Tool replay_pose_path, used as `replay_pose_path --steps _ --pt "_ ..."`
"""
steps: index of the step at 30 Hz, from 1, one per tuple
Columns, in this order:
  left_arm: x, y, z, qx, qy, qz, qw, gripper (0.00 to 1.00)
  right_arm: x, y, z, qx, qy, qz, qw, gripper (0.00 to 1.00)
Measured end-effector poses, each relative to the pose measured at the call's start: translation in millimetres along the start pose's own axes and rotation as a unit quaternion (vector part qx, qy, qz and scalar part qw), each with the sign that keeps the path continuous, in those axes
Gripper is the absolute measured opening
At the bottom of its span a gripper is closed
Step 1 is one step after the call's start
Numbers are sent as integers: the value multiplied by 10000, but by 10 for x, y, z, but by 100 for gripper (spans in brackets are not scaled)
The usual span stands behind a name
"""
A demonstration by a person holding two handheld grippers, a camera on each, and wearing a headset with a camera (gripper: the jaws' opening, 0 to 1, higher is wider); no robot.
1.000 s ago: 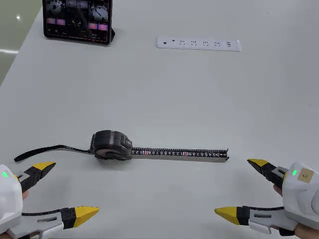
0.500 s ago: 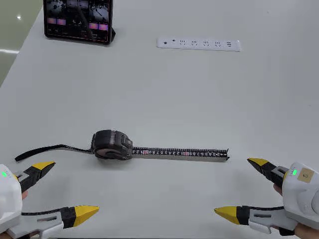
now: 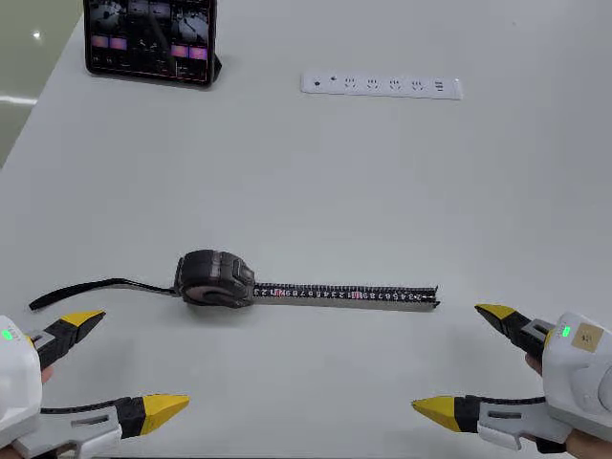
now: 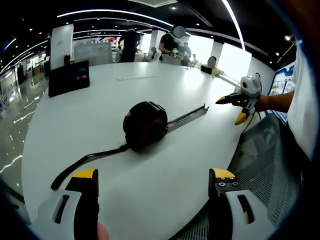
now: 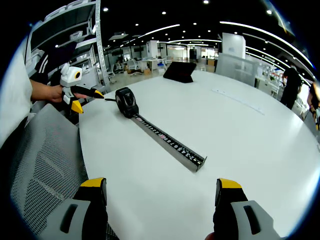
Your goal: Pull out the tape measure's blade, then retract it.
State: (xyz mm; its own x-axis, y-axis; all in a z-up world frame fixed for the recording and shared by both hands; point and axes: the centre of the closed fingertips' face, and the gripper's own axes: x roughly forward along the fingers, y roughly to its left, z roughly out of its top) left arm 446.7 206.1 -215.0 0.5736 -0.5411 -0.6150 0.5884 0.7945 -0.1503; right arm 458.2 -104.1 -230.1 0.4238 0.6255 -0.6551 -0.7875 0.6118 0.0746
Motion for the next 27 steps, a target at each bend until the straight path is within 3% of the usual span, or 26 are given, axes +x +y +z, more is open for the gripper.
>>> replay_pose_path --steps 27 --pt "-15 0 -3 -41 -21 17 10000 88 -2 19 18 6 -25 3 10000 90"
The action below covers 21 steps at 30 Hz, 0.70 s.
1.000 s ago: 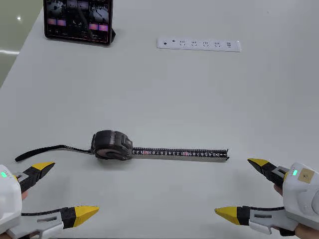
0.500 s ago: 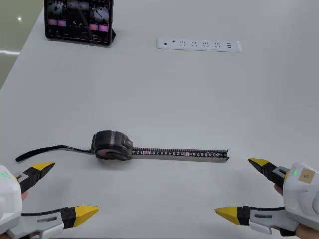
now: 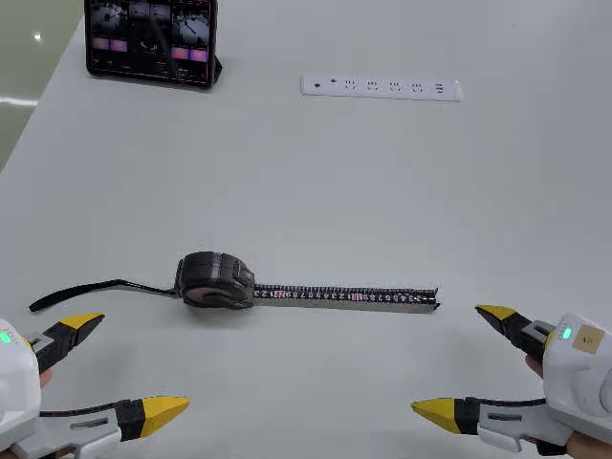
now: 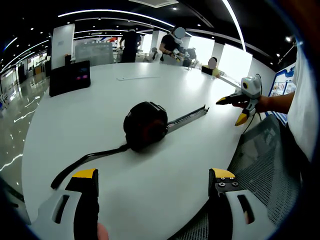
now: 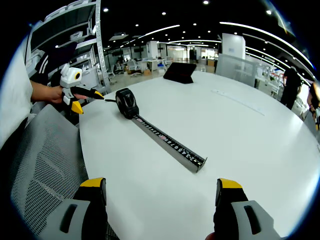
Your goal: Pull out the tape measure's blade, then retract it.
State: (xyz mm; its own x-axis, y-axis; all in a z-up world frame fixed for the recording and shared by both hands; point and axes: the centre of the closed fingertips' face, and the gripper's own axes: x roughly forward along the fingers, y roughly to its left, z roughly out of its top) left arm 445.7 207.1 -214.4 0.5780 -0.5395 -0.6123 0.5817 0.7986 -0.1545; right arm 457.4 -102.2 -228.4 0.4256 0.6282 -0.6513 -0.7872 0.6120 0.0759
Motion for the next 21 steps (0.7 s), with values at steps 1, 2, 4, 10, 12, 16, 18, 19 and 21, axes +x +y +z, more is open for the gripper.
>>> replay_pose_path --steps 1,2,4,10,12,16,18,19,21 --pt "-1 2 1 -5 -3 1 10000 88 0 1 -2 0 3 0 10000 90" --pt "-1 3 3 -7 -5 2 10000 88 0 1 -3 1 2 0 10000 90" --pt "0 4 5 -3 -4 7 10000 88 -3 2 -1 3 -1 -2 10000 90" --pt "1 -5 12 -14 -9 -3 10000 88 -4 -2 -2 0 3 -9 10000 90" --pt "2 -6 12 -10 -9 0 10000 88 -4 -1 -3 4 2 -6 10000 90" --pt "-2 -10 14 -10 -10 -1 10000 88 -8 -1 2 -2 -2 -10 10000 90" --pt "-3 -9 13 -15 -10 -1 10000 88 -8 -1 1 1 -6 -12 10000 90" --pt "-2 -6 13 -7 -10 3 10000 88 -7 0 -1 1 -4 -11 10000 90" --pt "0 -7 15 -15 -11 -2 10000 88 -8 0 -2 -7 0 -14 10000 90"
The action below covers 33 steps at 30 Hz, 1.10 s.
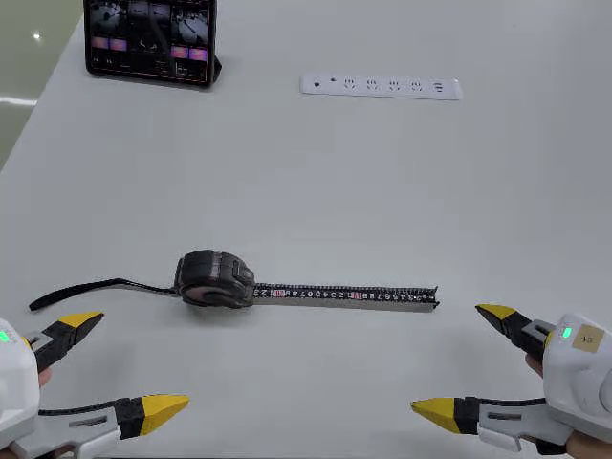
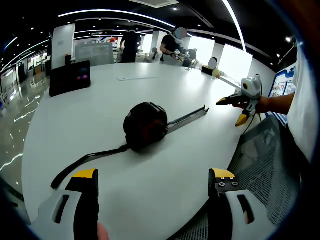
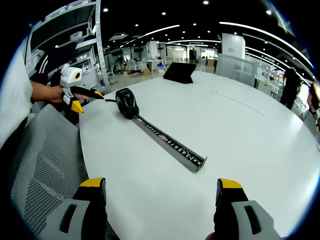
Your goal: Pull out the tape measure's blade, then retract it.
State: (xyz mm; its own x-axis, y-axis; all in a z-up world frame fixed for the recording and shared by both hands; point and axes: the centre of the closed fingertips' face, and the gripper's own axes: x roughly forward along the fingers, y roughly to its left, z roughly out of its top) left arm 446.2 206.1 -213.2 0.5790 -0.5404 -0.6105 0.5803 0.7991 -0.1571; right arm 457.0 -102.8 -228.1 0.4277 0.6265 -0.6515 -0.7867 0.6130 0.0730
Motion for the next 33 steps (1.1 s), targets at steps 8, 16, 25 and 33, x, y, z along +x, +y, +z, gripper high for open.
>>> replay_pose_path --steps 8,16,25,33 --pt "5 7 -21 -29 34 22 10000 88 -13 -6 -10 -5 4 -15 10000 90" --pt "12 6 1 -23 31 30 10000 88 -16 -23 12 -18 -12 -28 10000 90" --pt "43 -6 46 -23 11 70 10000 88 -2 -62 63 -49 -69 -39 10000 90" --pt "114 6 105 -34 -24 81 10000 88 12 -98 92 -87 -75 -48 9999 90"
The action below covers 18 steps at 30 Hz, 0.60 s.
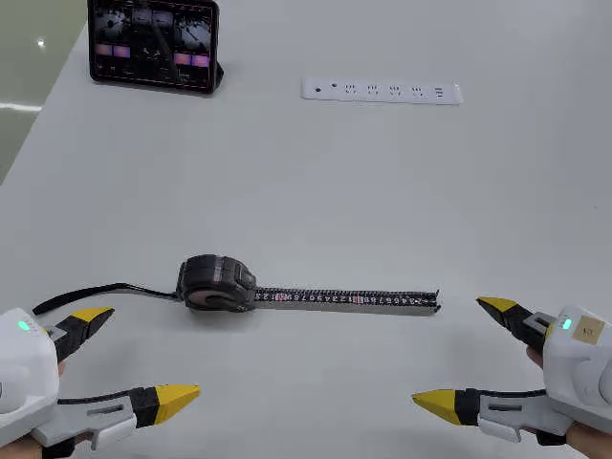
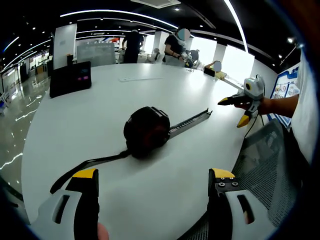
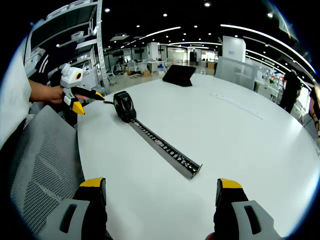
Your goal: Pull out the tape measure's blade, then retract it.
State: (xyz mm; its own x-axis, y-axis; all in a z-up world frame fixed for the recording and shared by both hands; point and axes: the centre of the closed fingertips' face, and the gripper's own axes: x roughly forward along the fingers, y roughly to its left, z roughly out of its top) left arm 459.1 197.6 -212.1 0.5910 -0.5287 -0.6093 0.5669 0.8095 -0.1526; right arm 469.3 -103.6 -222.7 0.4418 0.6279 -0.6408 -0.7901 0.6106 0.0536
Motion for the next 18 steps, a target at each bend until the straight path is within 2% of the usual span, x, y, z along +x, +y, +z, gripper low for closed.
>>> replay_pose_path --steps 18 --pt "155 -23 123 -59 -76 -8 10000 87 27 -49 11 1 -10 -18 10000 89"
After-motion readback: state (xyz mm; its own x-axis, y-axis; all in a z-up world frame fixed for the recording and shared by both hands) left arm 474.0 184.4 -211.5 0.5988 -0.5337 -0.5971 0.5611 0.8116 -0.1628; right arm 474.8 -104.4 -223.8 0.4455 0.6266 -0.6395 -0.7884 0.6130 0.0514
